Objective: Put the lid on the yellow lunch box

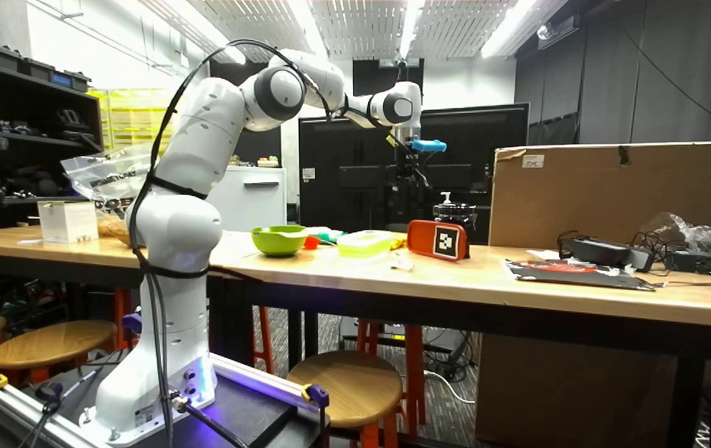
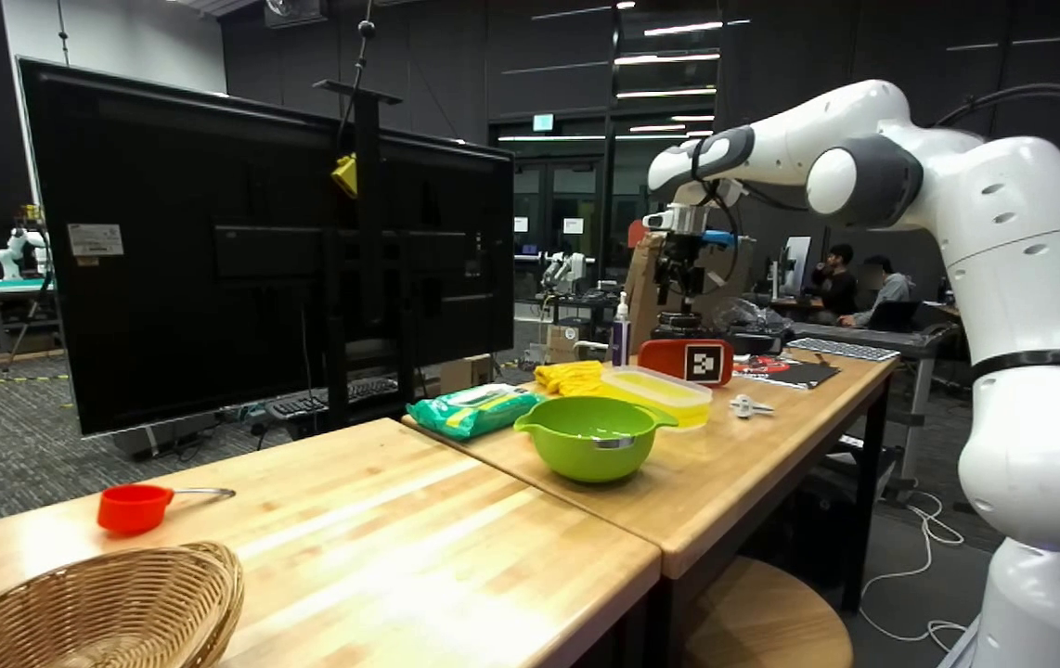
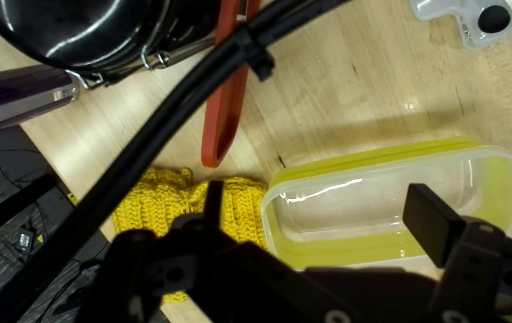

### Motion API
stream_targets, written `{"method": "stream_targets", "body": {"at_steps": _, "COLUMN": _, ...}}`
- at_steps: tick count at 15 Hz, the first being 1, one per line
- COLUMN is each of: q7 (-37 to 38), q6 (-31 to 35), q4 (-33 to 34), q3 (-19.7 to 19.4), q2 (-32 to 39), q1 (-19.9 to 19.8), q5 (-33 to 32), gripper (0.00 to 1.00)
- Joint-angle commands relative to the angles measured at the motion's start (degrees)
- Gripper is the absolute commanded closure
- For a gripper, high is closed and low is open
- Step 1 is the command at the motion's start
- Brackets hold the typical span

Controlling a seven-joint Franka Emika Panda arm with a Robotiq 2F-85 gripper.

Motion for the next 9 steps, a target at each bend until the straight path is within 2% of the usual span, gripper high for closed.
{"method": "stream_targets", "body": {"at_steps": 1, "q7": 0.00, "q6": -0.16, "q4": 0.82, "q3": 0.11, "q2": 0.63, "q1": -0.14, "q5": 0.00, "gripper": 0.00}}
{"method": "stream_targets", "body": {"at_steps": 9, "q7": -0.30, "q6": -0.83, "q4": 1.87, "q3": 0.53, "q2": 2.39, "q1": -0.11, "q5": 0.32, "gripper": 0.00}}
